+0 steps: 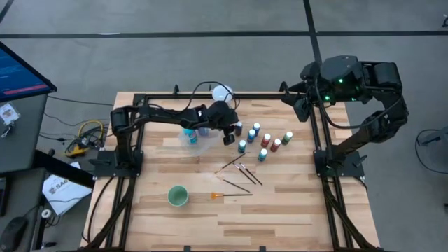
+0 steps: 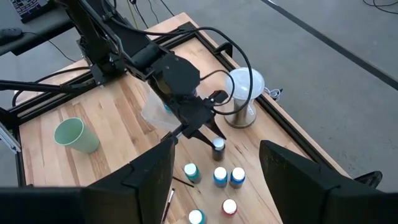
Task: Pick & Place Paint Supplies
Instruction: Put the small black bottle into the white bin
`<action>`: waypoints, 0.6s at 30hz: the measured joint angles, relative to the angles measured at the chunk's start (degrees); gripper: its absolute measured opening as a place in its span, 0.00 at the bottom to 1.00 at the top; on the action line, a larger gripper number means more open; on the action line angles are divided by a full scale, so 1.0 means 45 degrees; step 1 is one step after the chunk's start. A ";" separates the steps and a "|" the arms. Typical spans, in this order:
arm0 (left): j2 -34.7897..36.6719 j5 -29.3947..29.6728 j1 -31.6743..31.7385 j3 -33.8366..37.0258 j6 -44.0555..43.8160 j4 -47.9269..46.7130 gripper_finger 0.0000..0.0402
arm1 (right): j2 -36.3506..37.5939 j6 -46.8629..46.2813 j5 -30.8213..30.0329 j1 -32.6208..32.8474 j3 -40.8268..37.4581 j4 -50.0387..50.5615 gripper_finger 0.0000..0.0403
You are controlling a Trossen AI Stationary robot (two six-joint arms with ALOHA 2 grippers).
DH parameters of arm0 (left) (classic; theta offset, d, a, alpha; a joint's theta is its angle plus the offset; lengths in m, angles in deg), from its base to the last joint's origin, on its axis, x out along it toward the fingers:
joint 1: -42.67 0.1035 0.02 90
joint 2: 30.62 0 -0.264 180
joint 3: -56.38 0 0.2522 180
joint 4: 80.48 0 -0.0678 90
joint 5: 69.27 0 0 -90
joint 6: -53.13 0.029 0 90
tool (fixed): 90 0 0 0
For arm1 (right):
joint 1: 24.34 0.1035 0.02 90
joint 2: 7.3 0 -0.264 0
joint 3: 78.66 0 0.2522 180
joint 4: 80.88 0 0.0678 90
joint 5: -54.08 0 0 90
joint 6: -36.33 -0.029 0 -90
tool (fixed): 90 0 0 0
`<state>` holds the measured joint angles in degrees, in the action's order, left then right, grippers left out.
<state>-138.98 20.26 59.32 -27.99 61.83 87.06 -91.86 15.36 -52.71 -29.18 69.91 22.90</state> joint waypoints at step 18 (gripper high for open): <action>0.3525 0.0429 -0.0291 0.0311 -0.0368 -0.1264 0.00 | 0.0005 0.0121 0.0000 -0.0001 0.0000 -0.0001 0.57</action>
<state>-123.11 22.19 58.01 -26.59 60.17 81.37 -91.84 15.90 -52.71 -29.19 69.91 22.90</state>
